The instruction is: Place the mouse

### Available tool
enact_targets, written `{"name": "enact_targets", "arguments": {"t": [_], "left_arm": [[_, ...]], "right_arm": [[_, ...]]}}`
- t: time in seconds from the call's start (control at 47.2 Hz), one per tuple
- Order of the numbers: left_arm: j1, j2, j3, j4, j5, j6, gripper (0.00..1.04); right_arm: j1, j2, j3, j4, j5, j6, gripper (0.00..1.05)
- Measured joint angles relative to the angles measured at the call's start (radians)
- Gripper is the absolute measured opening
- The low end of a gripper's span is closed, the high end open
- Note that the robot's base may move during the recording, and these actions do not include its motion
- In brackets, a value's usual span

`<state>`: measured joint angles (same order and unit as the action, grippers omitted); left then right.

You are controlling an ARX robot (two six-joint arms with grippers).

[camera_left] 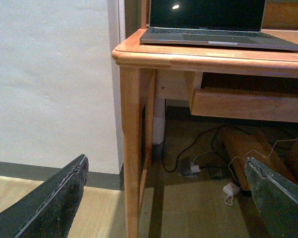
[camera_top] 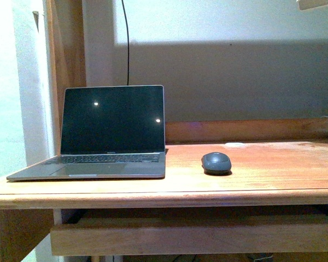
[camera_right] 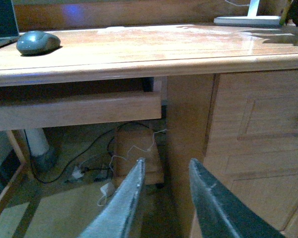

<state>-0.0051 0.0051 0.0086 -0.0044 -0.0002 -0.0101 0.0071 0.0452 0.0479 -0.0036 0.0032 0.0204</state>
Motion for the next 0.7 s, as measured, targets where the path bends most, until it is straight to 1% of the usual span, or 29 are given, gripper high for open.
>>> {"name": "enact_targets", "arguments": {"t": [0.106,0.127,0.233,0.254,0.402,0.572,0.699], "left_arm": [[0.000,0.000,0.000,0.000,0.000,0.000,0.97],[0.000,0.000,0.000,0.000,-0.001,0.000,0.97],[0.000,0.000,0.000,0.000,0.000,0.000,0.97],[0.000,0.000,0.000,0.000,0.000,0.000,0.97],[0.000,0.000,0.000,0.000,0.000,0.000,0.97],[0.000,0.000,0.000,0.000,0.000,0.000,0.97],[0.000,0.000,0.000,0.000,0.000,0.000,0.97]], "right_arm": [[-0.002,-0.033,-0.032,0.000,-0.002,-0.010,0.04],[-0.003,-0.034,-0.032,0.000,-0.003,-0.014,0.02],[-0.004,-0.039,-0.032,0.002,-0.004,-0.014,0.03],[-0.004,-0.039,-0.032,0.002,-0.003,-0.016,0.05],[-0.004,-0.039,-0.032,0.002,-0.003,-0.016,0.29],[-0.004,-0.039,-0.032,0.002,-0.003,-0.016,0.59],[-0.004,-0.039,-0.032,0.002,-0.003,-0.016,0.79]]}}
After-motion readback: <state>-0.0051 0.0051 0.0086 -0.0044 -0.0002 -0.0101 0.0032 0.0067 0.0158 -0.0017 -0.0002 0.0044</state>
